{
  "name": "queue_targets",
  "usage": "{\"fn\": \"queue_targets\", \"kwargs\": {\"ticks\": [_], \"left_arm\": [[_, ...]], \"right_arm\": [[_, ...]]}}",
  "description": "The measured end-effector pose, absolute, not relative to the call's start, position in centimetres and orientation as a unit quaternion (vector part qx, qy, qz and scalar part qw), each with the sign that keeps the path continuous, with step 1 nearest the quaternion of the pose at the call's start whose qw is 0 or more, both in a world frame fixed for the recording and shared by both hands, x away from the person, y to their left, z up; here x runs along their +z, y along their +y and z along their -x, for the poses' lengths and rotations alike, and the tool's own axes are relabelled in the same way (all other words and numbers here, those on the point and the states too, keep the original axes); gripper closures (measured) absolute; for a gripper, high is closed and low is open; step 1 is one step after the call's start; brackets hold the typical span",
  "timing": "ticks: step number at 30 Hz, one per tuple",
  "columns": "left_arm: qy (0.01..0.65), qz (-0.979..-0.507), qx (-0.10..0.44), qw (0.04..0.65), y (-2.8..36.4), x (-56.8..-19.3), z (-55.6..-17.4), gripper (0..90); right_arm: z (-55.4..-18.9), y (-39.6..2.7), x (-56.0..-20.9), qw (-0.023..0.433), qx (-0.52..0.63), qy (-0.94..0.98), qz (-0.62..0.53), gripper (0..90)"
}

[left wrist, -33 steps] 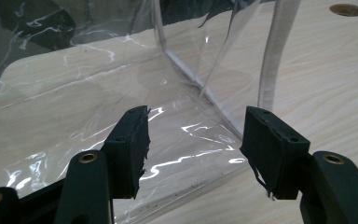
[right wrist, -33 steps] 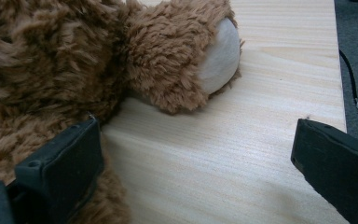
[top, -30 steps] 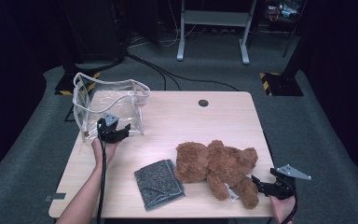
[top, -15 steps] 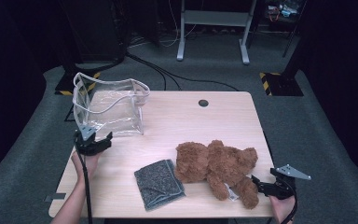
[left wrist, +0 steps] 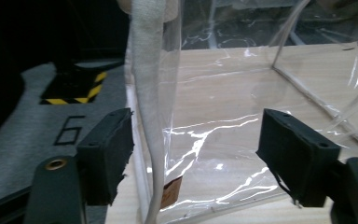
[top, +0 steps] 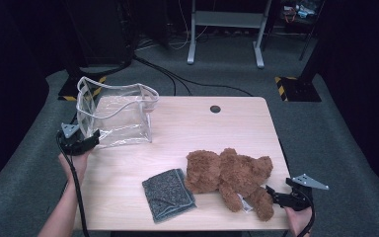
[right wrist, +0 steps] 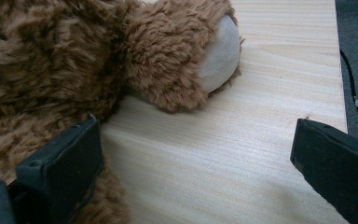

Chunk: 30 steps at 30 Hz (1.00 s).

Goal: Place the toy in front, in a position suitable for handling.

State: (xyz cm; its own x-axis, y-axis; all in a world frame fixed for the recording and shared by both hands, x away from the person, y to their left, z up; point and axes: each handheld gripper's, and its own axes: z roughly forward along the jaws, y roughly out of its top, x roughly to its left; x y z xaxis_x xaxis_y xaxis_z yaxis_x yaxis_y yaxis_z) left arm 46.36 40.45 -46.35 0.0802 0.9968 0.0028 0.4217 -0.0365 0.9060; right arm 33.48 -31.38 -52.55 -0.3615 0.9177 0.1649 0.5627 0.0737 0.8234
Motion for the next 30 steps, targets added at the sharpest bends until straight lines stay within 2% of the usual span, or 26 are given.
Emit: {"fn": "queue_targets", "kwargs": {"ticks": [3,9,13,21,30], "left_arm": [[0.562,-0.632,0.374,0.380,40.4,-46.2,-46.7,40.8],[0.581,-0.613,0.382,0.375,41.0,-46.1,-47.3,69.8],[0.593,-0.603,0.386,0.369,41.0,-46.1,-47.9,79.6],[0.602,-0.594,0.396,0.358,41.2,-46.0,-49.6,81.4],[0.609,-0.587,0.394,0.359,41.7,-46.1,-50.6,76.9]], "right_arm": [[-33.5,-31.4,-52.6,0.205,0.431,0.703,-0.527,2.0],[-33.5,-31.4,-52.6,0.205,0.430,0.703,-0.527,2.1],[-33.5,-31.3,-52.6,0.205,0.430,0.703,-0.528,2.2],[-33.6,-31.4,-52.6,0.207,0.428,0.706,-0.525,2.2],[-33.6,-31.4,-52.6,0.206,0.428,0.705,-0.526,2.2]]}}
